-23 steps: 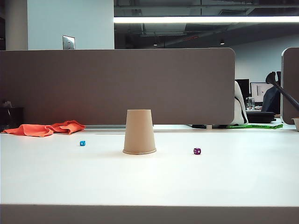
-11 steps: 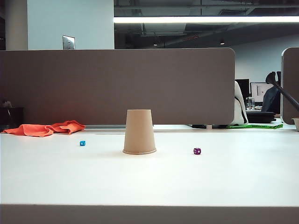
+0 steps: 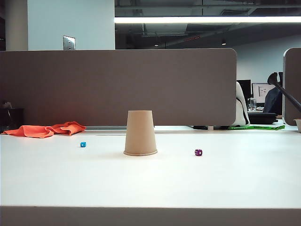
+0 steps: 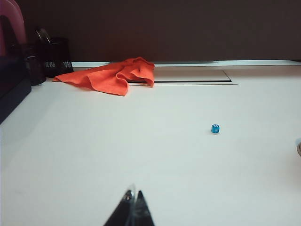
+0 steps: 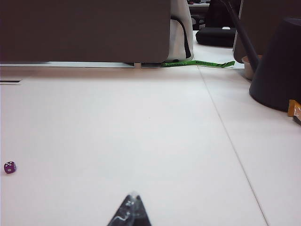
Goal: Throw the dice onto the paper cup, compare its value with the values of the other dice on the table, place the die with the higher value on the paper cup, and take no action if both dice have the same value.
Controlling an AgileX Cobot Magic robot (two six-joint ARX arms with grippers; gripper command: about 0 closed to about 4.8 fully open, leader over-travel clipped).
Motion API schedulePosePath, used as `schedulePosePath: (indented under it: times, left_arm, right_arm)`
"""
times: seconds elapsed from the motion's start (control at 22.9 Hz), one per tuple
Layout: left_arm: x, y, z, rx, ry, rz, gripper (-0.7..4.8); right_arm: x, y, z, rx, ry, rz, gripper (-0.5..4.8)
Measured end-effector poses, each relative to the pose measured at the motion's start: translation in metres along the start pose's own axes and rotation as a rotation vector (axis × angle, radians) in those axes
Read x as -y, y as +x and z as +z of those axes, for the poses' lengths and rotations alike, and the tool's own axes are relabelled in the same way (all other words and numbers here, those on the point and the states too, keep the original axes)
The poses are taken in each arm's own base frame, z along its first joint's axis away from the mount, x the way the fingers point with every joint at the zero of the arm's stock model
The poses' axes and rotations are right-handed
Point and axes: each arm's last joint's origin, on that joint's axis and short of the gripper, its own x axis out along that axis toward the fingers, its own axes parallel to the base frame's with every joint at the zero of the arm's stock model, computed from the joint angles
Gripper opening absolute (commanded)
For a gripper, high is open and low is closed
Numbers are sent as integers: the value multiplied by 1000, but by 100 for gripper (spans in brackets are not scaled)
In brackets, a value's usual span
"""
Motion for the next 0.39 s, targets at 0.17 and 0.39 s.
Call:
schedulePosePath:
  times: [0.17, 0.39]
  left_arm:
    - [0, 0, 0, 0, 0, 0, -5]
    - [0, 0, 0, 0, 0, 0, -5]
  right_arm:
    - [0, 0, 0, 0, 0, 0, -1]
    - [0, 0, 0, 0, 0, 0, -1]
